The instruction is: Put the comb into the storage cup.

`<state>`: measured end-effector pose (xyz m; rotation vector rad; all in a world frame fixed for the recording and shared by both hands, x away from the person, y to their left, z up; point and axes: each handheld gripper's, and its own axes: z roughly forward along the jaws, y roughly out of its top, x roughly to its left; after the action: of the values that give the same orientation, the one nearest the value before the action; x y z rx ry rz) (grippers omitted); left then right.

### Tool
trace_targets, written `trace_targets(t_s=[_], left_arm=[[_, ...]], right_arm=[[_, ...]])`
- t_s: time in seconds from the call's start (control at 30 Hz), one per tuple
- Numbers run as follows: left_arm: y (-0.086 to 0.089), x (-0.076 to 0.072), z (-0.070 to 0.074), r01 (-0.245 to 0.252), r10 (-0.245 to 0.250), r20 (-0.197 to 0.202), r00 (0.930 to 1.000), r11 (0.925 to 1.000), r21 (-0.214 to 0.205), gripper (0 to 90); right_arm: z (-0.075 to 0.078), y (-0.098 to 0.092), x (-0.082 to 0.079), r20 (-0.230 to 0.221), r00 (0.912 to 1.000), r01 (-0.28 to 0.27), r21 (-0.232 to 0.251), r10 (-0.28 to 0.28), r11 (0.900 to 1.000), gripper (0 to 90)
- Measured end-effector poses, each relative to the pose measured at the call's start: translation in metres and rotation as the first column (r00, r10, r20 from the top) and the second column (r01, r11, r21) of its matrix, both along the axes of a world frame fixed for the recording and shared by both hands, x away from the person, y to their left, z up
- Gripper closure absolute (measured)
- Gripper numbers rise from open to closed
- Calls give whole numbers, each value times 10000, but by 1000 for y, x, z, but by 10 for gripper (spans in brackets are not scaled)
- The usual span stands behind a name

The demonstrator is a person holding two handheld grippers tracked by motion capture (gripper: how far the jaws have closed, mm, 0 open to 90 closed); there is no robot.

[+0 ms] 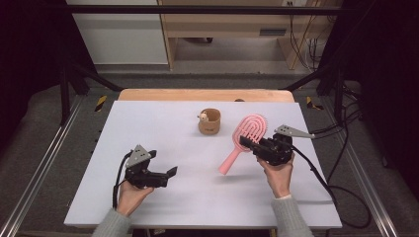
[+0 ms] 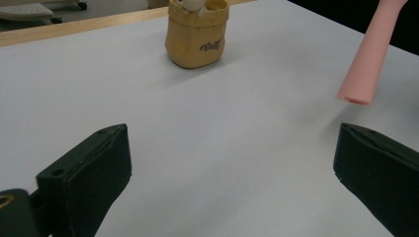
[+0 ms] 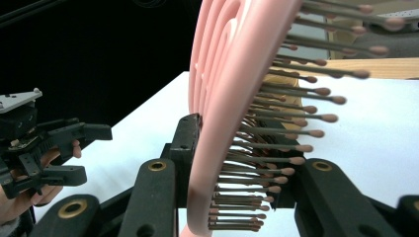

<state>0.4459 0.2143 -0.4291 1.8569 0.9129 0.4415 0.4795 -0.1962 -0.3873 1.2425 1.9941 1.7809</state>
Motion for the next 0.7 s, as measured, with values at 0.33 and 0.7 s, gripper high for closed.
trace_targets(t_s=[0.33,0.7], left_arm=[[27,-2,-8,-343,343,65,9994,9994,-44,13],[43,-3,-11,-568,571,78,9983,9980,-271,13]], right_arm=[[0,0,3,-97,9999,50,-69,-50,10000,646],[10,1,5,136,9999,78,-176,-75,9998,646]])
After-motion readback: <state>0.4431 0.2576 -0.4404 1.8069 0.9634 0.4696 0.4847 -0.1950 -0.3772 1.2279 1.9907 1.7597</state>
